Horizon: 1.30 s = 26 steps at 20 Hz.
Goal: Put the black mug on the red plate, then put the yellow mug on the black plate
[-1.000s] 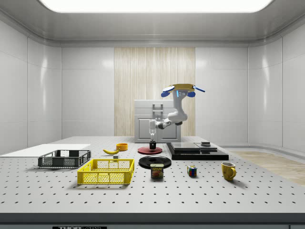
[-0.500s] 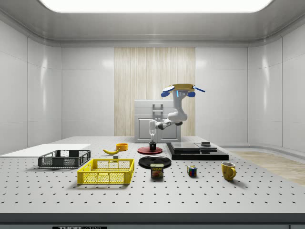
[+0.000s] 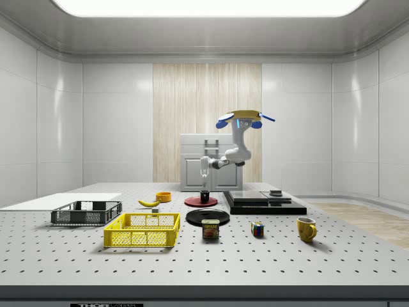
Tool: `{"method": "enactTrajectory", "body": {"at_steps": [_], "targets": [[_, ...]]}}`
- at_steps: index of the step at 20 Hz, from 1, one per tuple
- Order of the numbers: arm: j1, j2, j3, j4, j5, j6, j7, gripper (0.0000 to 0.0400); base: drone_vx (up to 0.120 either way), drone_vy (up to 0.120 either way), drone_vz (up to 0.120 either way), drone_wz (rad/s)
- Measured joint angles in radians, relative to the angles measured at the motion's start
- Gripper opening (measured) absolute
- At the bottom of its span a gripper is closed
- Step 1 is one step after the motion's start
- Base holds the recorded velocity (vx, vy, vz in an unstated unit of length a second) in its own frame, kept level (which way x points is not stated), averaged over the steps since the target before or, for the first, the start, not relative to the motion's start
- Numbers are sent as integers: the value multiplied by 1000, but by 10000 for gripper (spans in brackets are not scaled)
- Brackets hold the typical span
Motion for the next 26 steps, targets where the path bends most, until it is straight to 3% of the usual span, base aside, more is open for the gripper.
{"method": "enactTrajectory", "body": {"at_steps": [14, 17, 23, 26], "targets": [[5, -3, 31, -8, 29, -9, 0, 400, 0, 120, 0, 0], [5, -4, 31, -9, 30, -9, 0, 400, -107, 120, 0, 0], [5, -6, 32, -9, 31, -8, 0, 400, 0, 120, 0, 0], [5, -6, 32, -9, 32, -7, 0, 400, -120, 120, 0, 0]]}}
